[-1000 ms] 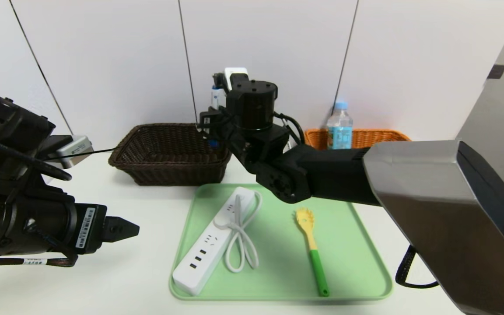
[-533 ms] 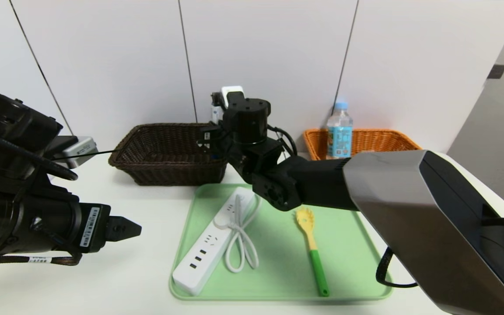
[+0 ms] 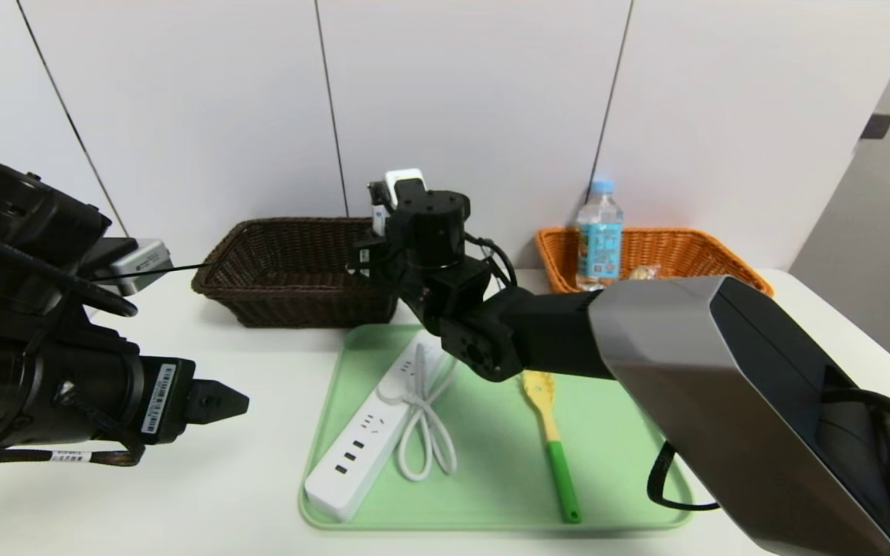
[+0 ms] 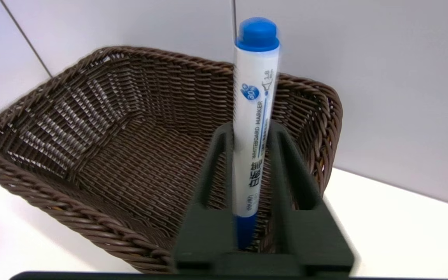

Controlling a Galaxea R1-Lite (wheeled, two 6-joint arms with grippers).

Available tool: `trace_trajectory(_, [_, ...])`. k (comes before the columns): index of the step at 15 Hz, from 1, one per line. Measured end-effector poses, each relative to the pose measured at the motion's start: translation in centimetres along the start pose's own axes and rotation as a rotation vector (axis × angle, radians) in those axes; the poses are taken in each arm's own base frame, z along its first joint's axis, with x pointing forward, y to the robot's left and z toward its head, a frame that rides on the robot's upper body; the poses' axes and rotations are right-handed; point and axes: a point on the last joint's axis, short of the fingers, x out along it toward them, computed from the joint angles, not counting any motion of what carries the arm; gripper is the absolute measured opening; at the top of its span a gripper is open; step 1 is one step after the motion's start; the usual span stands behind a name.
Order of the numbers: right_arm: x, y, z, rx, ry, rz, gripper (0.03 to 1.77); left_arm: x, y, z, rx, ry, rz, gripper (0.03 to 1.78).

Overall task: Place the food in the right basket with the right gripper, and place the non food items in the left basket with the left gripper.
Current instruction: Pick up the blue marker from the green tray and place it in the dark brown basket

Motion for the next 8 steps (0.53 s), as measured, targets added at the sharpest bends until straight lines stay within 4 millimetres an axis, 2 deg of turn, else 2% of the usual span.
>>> trace_trajectory(2, [0.1,0.0,-0.3,-0.01,-0.005,-0.003,0.71,0.0,0.0,0.0,0.0,0.0,0.001,1.69])
trace_trajectory(5, [0.1,0.0,-0.3,-0.017,-0.007,-0.001,1.03,0.0,0.0,0.0,0.0,0.0,0.002,1.69])
trace_trajectory(8, [-0.4,-0.5,1.9,-0.035,-0.045,0.013,1.25,0.0,0.0,0.0,-0.001,0.0,0.001,1.69])
